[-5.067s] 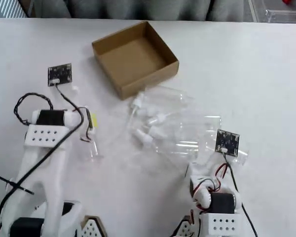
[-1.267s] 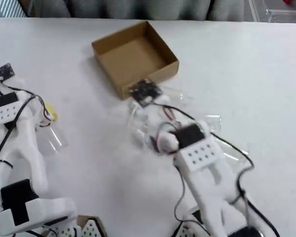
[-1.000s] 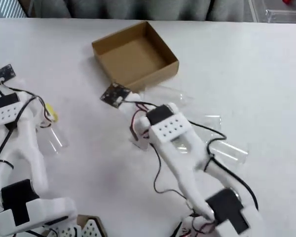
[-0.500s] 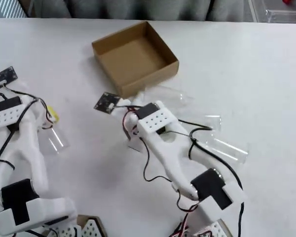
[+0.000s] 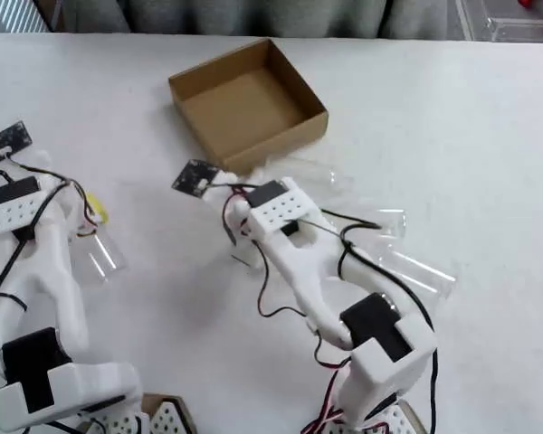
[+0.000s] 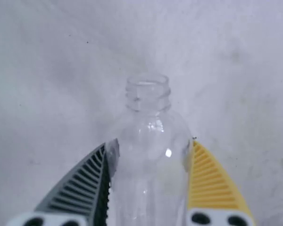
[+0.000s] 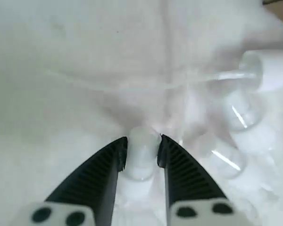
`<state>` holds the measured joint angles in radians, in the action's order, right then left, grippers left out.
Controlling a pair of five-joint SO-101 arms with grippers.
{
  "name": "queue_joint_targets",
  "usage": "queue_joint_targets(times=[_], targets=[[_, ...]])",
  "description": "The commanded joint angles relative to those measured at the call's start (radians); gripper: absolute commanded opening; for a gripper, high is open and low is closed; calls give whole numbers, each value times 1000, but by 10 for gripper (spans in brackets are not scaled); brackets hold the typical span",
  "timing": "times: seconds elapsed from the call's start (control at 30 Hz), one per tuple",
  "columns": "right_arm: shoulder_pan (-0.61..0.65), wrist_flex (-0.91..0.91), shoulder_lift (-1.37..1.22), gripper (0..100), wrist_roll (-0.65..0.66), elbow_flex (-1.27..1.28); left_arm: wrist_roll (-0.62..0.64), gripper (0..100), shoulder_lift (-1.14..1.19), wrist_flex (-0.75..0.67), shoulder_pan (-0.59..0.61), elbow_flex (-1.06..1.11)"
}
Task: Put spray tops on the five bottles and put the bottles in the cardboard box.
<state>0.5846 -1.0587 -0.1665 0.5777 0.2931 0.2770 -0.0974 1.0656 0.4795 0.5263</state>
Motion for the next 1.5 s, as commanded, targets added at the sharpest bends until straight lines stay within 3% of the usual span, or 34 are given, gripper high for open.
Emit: queue_joint_targets(times=[0.0, 0.17, 0.37, 0.47, 0.67, 0.93, 1.1, 1.17, 1.27, 1.47], targets=[[-24, -76, 133, 19, 0, -54, 6, 22, -58, -20, -41, 9], [-64, -122, 300, 15, -8, -64, 6, 21, -58, -18, -45, 14], [-216, -160, 495, 15, -302, -100, 6, 21, -94, 3, -77, -28], [-320, -199, 581, 15, -384, -98, 6, 21, -183, 64, -114, -66], [-529, -266, 720, 15, -341, -97, 6, 21, -426, 103, -317, -75], [-648, -309, 805, 15, -235, -11, 5, 23, -662, 5, -680, -72], [-731, -326, 926, 15, -235, 72, 5, 22, -802, -32, -786, 69], [-756, -323, 997, 15, -261, 97, 5, 22, -886, -94, -785, 164], [-756, -315, 1086, 15, -405, 104, 5, 23, -1015, -199, -783, 313], [-642, -65, 1204, 15, -583, 104, 5, 24, -1187, -298, -788, 482]])
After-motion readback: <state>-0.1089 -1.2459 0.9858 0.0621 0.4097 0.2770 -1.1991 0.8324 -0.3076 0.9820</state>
